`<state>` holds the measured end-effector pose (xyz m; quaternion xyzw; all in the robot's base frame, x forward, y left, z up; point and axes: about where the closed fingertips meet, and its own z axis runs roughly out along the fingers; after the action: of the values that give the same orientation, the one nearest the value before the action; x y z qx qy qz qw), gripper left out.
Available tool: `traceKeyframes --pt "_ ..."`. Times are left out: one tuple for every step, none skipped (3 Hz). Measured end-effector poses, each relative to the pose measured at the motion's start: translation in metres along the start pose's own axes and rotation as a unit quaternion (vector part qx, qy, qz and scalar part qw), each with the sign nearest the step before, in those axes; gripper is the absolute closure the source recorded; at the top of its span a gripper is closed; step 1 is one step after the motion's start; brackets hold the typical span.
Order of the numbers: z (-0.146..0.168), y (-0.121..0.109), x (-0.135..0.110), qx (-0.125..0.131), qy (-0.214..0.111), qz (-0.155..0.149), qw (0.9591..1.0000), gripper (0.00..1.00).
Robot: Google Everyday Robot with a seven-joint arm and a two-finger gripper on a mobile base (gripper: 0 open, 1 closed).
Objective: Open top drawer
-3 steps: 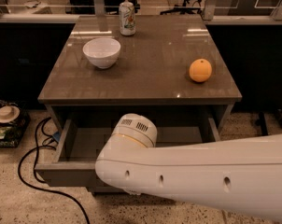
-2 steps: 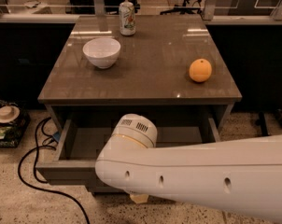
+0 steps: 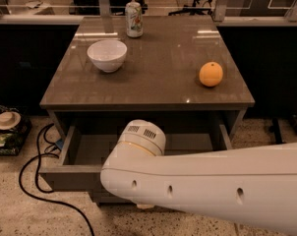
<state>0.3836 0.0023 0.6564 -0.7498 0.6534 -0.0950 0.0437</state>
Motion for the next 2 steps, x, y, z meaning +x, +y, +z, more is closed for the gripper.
traceKeyframes --pt "-0.0015 0.0001 0.0008 0.002 0.001 0.0 1.0 0.48" --pt "-0.002 -0.0004 0.001 0.003 0.002 -0.001 1.0 0.5"
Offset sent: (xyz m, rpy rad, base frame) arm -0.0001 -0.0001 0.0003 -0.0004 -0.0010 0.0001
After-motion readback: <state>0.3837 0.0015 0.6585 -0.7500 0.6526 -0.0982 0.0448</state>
